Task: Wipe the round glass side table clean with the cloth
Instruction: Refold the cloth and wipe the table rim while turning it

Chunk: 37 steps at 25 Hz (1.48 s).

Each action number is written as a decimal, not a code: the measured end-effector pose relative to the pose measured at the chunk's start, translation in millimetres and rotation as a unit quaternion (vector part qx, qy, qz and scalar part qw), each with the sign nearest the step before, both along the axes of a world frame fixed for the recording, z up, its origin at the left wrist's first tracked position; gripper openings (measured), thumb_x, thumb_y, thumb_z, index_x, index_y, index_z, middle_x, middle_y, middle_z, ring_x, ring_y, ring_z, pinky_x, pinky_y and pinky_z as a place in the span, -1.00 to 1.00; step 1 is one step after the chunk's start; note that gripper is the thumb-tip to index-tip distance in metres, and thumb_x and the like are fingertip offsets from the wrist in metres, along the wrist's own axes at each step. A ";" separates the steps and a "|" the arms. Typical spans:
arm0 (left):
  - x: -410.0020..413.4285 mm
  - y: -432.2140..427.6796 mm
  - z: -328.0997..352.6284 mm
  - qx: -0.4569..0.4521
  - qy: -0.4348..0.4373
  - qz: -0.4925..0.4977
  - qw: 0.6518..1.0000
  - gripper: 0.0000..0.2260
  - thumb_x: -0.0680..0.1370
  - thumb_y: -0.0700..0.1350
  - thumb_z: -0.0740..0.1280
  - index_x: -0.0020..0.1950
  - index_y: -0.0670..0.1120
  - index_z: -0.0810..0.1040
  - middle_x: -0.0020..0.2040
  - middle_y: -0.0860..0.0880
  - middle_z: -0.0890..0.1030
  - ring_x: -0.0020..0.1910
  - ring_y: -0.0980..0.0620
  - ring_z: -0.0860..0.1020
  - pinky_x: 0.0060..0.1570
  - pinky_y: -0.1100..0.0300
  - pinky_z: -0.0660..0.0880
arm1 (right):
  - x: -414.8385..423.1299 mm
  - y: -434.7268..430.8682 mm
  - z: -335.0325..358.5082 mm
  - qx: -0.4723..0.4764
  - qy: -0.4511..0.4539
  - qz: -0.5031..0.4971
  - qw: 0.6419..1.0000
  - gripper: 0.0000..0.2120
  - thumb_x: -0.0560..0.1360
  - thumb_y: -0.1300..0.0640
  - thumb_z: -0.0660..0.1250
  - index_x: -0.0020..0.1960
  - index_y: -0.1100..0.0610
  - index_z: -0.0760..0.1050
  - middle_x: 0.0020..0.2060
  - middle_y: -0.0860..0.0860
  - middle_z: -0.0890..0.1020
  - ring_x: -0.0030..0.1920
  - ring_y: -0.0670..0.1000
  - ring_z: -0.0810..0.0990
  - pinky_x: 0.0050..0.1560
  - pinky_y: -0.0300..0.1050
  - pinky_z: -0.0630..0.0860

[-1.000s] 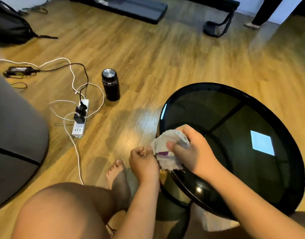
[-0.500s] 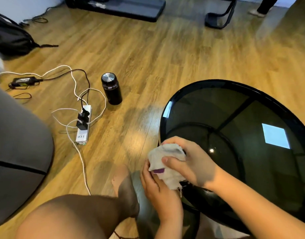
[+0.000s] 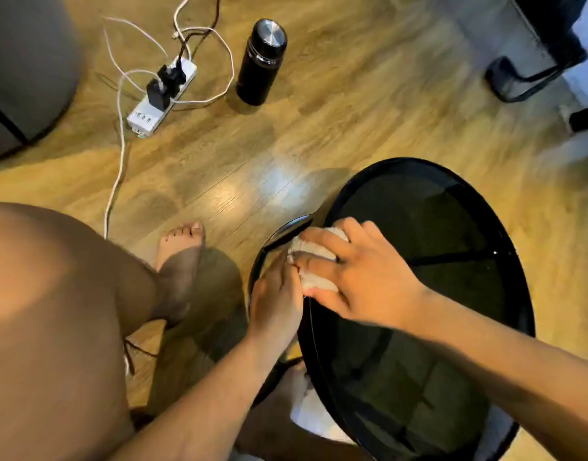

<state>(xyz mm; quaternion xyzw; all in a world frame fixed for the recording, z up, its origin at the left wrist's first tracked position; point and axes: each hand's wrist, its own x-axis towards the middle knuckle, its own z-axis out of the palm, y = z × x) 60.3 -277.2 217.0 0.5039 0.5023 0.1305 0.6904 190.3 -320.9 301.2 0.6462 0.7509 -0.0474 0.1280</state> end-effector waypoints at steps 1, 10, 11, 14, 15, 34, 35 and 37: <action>3.7 8.5 2.7 0.020 -0.002 -0.020 1.000 -0.61 0.70 0.00 0.01 0.36 -0.11 0.49 0.28 -0.10 0.57 0.24 -0.06 0.51 0.09 0.32 0.38 | 14.3 18.3 1.0 0.003 -0.025 0.006 1.000 -0.58 0.53 -0.23 0.16 0.23 -0.05 0.57 0.25 0.03 0.56 0.03 0.21 0.49 -0.09 0.08 0.42; 14.0 34.6 2.3 -0.004 -0.048 0.223 0.974 -0.80 0.60 -0.03 0.13 0.04 -0.04 0.53 -0.09 0.05 0.62 -0.08 0.13 0.55 -0.08 0.19 0.43 | 41.5 93.1 3.4 0.009 -0.004 -0.219 0.976 -0.71 0.40 -0.14 0.27 -0.11 0.03 0.64 -0.11 0.03 0.67 -0.01 0.21 0.59 -0.02 0.00 0.46; 11.8 40.8 1.3 -0.021 -0.037 0.281 0.959 -0.80 0.60 -0.04 0.13 -0.01 -0.06 0.52 -0.14 0.08 0.58 -0.12 0.13 0.54 -0.10 0.16 0.43 | 13.9 80.2 -1.3 -0.015 0.004 -0.164 0.986 -0.73 0.40 -0.14 0.27 -0.16 0.03 0.63 -0.17 0.02 0.64 -0.06 0.21 0.56 -0.06 0.01 0.42; 8.7 53.2 4.7 -0.062 -0.079 0.246 0.964 -0.76 0.57 0.01 0.13 -0.06 -0.01 0.57 -0.13 0.09 0.63 -0.08 0.11 0.58 -0.06 0.14 0.47 | -75.1 -0.1 -12.4 -0.183 0.002 0.019 0.983 -0.78 0.43 -0.10 0.29 -0.17 -0.02 0.65 -0.19 -0.03 0.61 -0.06 0.17 0.50 0.05 0.14 0.36; 9.1 52.1 3.0 -0.072 -0.088 0.210 0.971 -0.74 0.55 0.06 0.13 -0.04 0.05 0.60 -0.09 0.07 0.66 -0.03 0.07 0.60 0.00 0.13 0.49 | -80.9 -11.2 -9.0 -0.219 -0.007 0.054 0.974 -0.82 0.43 -0.08 0.31 -0.14 -0.05 0.66 -0.16 -0.05 0.61 -0.04 0.14 0.50 0.13 0.19 0.33; 12.3 50.2 3.2 -0.120 -0.110 0.241 0.957 -0.52 0.56 0.11 0.07 0.36 -0.07 0.52 0.35 -0.02 0.56 0.32 0.13 0.49 0.32 0.23 0.36 | -46.8 46.2 -5.9 -0.140 -0.047 -0.084 0.985 -0.66 0.33 -0.23 0.24 -0.14 -0.03 0.64 -0.20 -0.04 0.61 0.01 0.17 0.53 0.20 0.21 0.34; 14.6 50.6 0.2 -0.135 -0.114 0.229 0.957 -0.48 0.52 0.14 0.05 0.34 -0.05 0.53 0.34 -0.01 0.57 0.33 0.10 0.50 0.36 0.15 0.37 | -54.2 34.7 -5.8 -0.160 -0.035 -0.051 0.985 -0.68 0.33 -0.23 0.27 -0.14 -0.04 0.64 -0.18 -0.06 0.60 0.02 0.14 0.53 0.22 0.25 0.33; 19.8 53.0 2.8 -0.143 -0.108 0.184 0.966 -0.45 0.49 0.21 0.05 0.32 0.01 0.55 0.33 -0.01 0.58 0.33 0.05 0.51 0.40 0.01 0.37 | -43.8 31.2 -5.4 -0.130 -0.014 -0.049 0.990 -0.67 0.35 -0.22 0.26 -0.09 -0.04 0.64 -0.12 -0.08 0.63 0.04 0.12 0.54 0.26 0.28 0.31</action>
